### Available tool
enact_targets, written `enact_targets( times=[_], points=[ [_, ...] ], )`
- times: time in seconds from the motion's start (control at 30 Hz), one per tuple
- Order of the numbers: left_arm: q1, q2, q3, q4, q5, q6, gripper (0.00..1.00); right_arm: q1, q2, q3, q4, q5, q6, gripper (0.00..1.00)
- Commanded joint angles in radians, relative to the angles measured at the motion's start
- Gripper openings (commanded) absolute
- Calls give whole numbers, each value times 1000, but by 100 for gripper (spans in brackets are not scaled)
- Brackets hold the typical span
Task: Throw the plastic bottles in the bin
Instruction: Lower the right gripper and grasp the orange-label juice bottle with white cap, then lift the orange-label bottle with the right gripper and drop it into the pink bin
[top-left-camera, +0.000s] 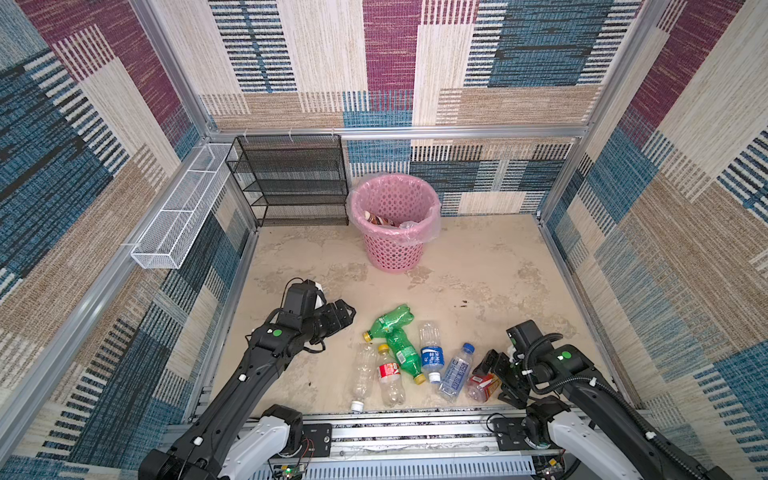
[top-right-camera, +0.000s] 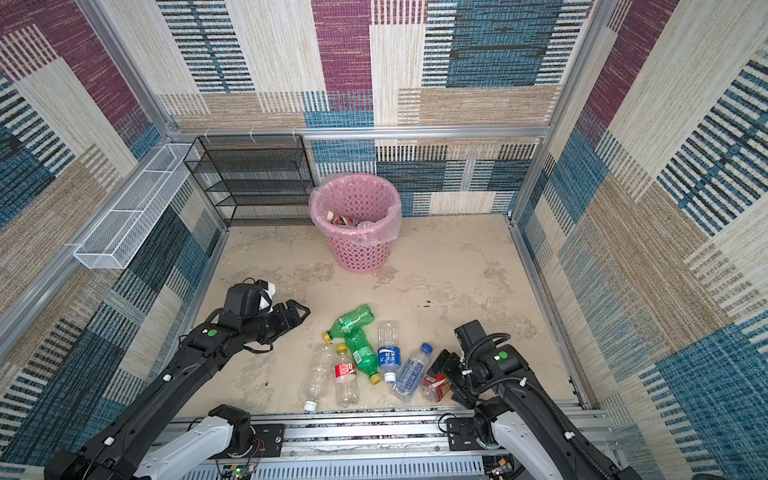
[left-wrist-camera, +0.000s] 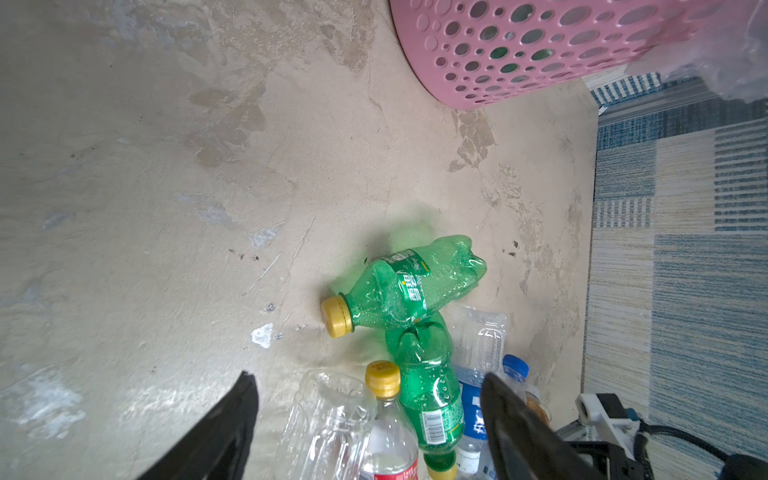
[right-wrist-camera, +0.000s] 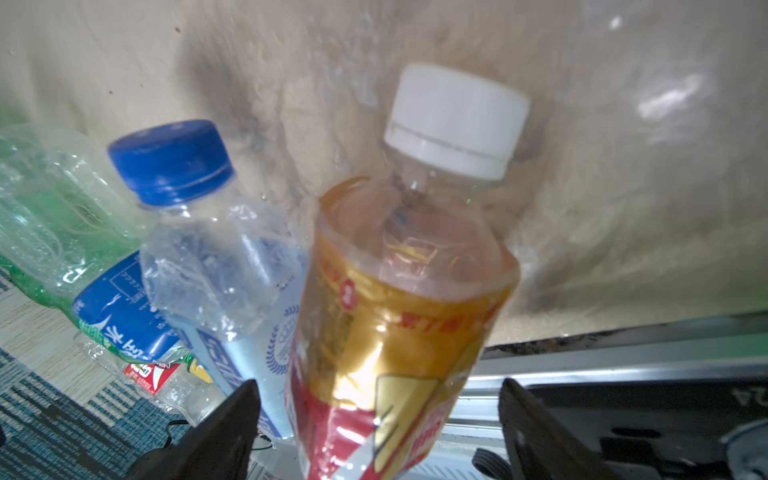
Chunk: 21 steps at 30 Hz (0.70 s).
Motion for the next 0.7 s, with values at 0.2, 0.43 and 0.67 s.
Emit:
enact_targets(
  times=[0.2, 0.43, 0.67],
  points=[
    [15, 20, 1, 36, 30, 16, 85, 1, -11, -28, 81, 12, 85, 86],
    [20, 24, 4, 39, 32, 17, 85, 0, -5, -45, 119, 37, 86, 71],
    [24, 28, 9, 36, 34, 18, 85, 0, -17, -13, 115, 65, 78, 60]
  ],
)
